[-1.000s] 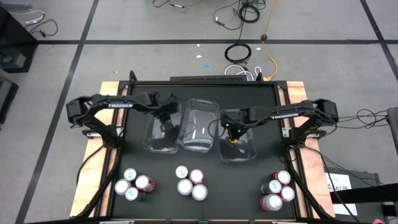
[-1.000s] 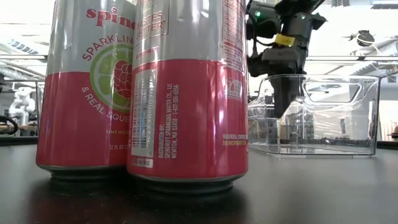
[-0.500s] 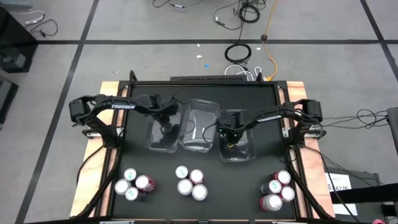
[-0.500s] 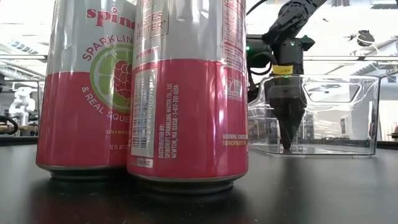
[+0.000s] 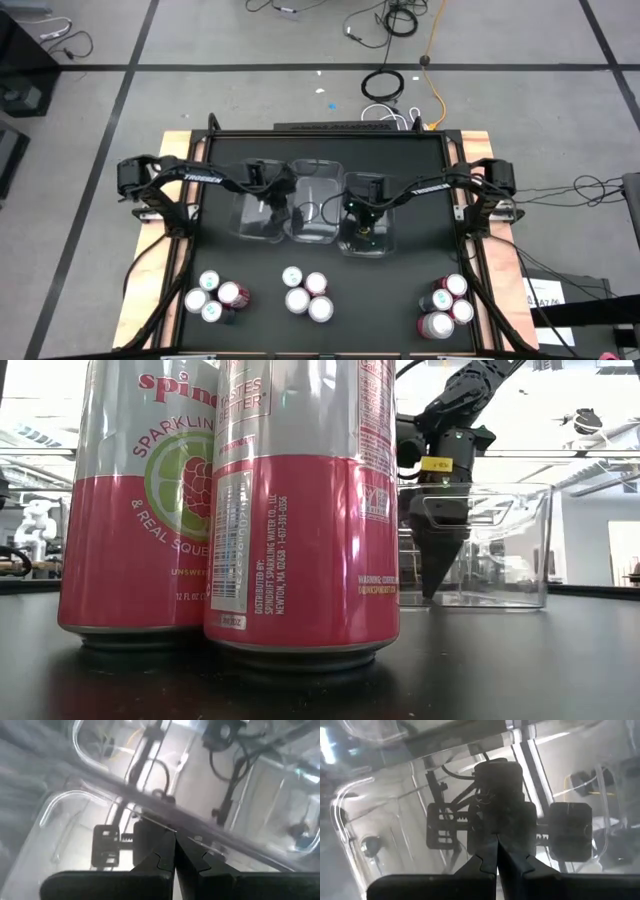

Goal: Sort soda cans
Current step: Adjust the transparent bins, then put the bottom center red soda can into the right transparent bin

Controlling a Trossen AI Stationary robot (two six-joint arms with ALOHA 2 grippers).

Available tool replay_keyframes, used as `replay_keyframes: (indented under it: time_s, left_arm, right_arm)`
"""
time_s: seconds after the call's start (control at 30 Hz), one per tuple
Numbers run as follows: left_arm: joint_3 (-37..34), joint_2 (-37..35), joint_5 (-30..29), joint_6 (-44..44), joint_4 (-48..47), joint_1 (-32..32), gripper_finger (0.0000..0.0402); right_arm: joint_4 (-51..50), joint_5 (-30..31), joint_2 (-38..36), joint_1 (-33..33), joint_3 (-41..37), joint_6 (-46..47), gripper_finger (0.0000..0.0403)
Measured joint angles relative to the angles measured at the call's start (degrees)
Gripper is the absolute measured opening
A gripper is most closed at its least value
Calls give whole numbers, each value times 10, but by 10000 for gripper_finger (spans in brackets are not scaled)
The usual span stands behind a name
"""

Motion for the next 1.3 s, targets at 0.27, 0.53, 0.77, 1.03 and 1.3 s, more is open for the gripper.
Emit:
replay_keyframes:
  time_s: [0.27, 0.53, 0.77, 1.03, 1.3]
  left_arm:
    - [1, 0, 21, -43, 72, -16, 11]
    - [15, 0, 27, -75, 64, -33, 11]
    - [26, 0, 29, -81, 63, -51, 11]
    - [27, 0, 16, -89, 31, -51, 11]
    - [27, -10, 14, -89, 8, -39, 11]
  right_arm:
    - [1, 4, 2, -10, 48, -77, 0]
    - [-26, 4, 2, -21, 61, -123, 0]
    - [-28, 4, 1, -21, 61, -181, 0]
    - [-22, 5, 1, -21, 61, -146, 0]
    - [-128, 5, 0, -24, 105, -104, 0]
